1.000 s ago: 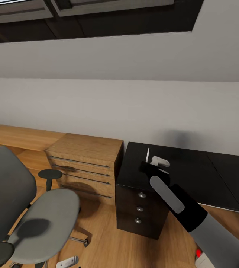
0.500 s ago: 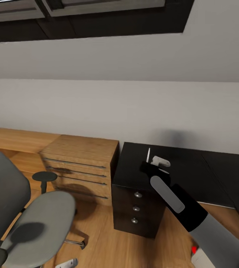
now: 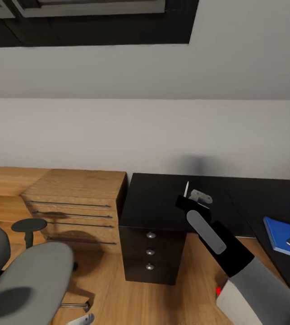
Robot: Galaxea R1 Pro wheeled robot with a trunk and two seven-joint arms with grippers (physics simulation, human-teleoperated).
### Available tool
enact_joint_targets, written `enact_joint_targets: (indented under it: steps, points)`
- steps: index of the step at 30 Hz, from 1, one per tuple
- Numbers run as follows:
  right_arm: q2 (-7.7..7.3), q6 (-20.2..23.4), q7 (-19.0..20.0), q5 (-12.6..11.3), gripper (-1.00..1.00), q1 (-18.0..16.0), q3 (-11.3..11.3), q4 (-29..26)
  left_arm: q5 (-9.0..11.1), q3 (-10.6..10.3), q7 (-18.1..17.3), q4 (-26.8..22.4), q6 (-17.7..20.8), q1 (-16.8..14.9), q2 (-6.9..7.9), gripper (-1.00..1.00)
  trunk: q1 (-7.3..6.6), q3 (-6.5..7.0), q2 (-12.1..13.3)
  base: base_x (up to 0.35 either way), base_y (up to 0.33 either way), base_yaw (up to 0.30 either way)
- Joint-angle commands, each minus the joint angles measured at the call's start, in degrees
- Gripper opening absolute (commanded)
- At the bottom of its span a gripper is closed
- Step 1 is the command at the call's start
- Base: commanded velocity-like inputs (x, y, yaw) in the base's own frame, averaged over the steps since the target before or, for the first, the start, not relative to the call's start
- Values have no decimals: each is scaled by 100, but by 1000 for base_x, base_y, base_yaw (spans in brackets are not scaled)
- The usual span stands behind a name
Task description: In the bedroom, organize the workspace by keeping the computer under the desk, ensuring the monitor is on the desk, placing the keyboard on the desk next to the monitor, placing the mouse on the desk next to the keyboard, moving the folder from the swivel chair onto the desk next to the mouse, stacking the notebook on top of the folder with the pen on top of the notebook, and positioning the swivel chair next to the desk.
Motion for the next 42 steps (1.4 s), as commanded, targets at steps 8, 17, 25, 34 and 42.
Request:
enact_joint_targets:
  steps: [8, 17, 25, 34, 42]
  points:
    - [-15, 51, 163, -3, -100, -9, -234, 320, 54, 7, 14, -10, 0, 0, -4, 100, 1, -3, -5, 0, 0, -288]
    - [-363, 67, 999, 2, -100, -9, -608, 788, 54, 7, 14, -10, -3, 0, -4, 100, 1, -2, -5, 0, 0, -292]
    - [-534, 66, 1290, 27, -100, -19, -772, 1107, 54, -1, 14, -10, -4, 0, -12, 100, 1, -2, -5, 0, 0, -283]
    - [-586, 44, 1427, 31, -100, -41, -780, 1666, 54, -2, 14, -10, -4, 0, -12, 100, 1, -2, -5, 0, 0, -278]
    - [-609, 33, 1619, 165, -100, -70, -822, 2211, 54, -2, 14, -10, -5, 0, -12, 100, 1, -2, -5, 0, 0, -278]
